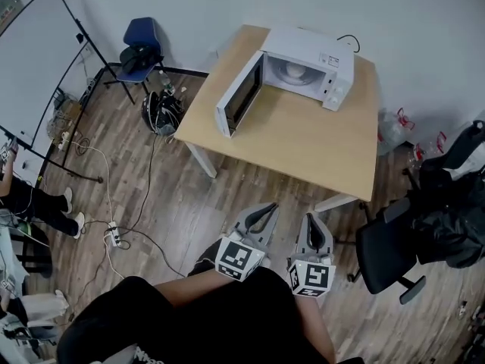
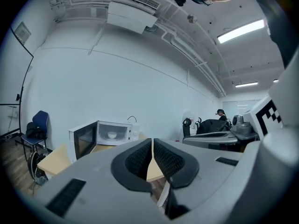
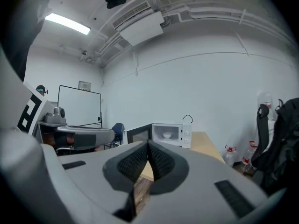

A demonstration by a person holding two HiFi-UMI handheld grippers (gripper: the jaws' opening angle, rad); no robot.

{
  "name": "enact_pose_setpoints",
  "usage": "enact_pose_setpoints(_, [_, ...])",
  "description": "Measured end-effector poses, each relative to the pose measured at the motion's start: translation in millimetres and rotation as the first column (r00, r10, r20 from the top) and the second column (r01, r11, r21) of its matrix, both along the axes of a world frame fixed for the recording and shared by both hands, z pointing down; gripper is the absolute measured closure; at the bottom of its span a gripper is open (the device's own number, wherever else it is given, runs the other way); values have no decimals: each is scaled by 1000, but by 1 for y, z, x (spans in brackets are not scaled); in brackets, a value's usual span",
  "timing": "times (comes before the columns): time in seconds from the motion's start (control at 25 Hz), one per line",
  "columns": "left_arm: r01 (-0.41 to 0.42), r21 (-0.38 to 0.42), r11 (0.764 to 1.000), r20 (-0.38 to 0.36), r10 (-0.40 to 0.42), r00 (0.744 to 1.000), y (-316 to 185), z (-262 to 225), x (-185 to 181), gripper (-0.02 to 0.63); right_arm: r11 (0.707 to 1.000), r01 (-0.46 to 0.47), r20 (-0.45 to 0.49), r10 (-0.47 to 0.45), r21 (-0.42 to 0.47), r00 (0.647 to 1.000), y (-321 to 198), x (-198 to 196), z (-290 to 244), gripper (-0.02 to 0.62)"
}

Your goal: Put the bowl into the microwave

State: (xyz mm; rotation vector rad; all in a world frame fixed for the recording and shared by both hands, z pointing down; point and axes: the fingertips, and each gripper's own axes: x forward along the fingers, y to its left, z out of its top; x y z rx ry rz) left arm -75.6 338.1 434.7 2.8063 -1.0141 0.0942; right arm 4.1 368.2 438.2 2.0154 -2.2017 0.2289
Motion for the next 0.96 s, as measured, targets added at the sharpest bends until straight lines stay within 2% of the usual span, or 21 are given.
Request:
enact_pose_setpoints(0.16, [-31,22,999,-1,31,1000,0,-6,-8,583,1000,-24,-20,24,11,1000,-3,-10,-9,535])
enact_pose_setpoints(0.56, [-19,21,1000,-13,20,1000,-29,-18,-70,583,999,-33,-59,34,6,998,-26,-68,-21,535])
enact_pose_setpoints(0.96, [-95,24,995,-33,95,995,-39,-15,-86,583,997,-79,-81,78,0,994,-43,-93,-18,535])
